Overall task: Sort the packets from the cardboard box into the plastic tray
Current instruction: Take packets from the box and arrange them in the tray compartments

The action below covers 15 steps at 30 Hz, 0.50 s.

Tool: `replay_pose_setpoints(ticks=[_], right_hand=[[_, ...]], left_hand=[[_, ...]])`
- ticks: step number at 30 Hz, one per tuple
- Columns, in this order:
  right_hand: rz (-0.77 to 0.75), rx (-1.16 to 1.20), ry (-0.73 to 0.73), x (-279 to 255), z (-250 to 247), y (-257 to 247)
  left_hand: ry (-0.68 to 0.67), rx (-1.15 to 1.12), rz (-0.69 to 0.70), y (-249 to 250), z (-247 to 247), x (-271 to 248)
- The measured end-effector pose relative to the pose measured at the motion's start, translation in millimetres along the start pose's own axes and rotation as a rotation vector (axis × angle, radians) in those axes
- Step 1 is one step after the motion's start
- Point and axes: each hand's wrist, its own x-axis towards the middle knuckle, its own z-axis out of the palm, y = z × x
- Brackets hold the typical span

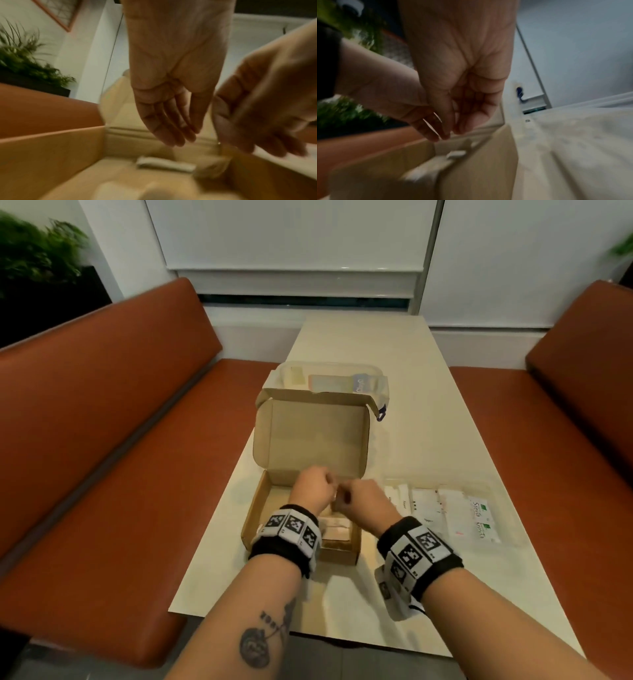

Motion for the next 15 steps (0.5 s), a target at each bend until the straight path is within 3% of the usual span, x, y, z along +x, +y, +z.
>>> replay_pose_setpoints(ticks=[5,15], right_hand=[[0.035,-0.256,-0.292,3.0,38.1,-12.2],[0.063,-0.345,-0.248,10.9,56.9,-9.2]], left_hand=[[-0.191,0.18,0.005,-43.8,-9.4,-13.5],[-0.155,0.338,0.077,-65.9,1.4,-14.8]])
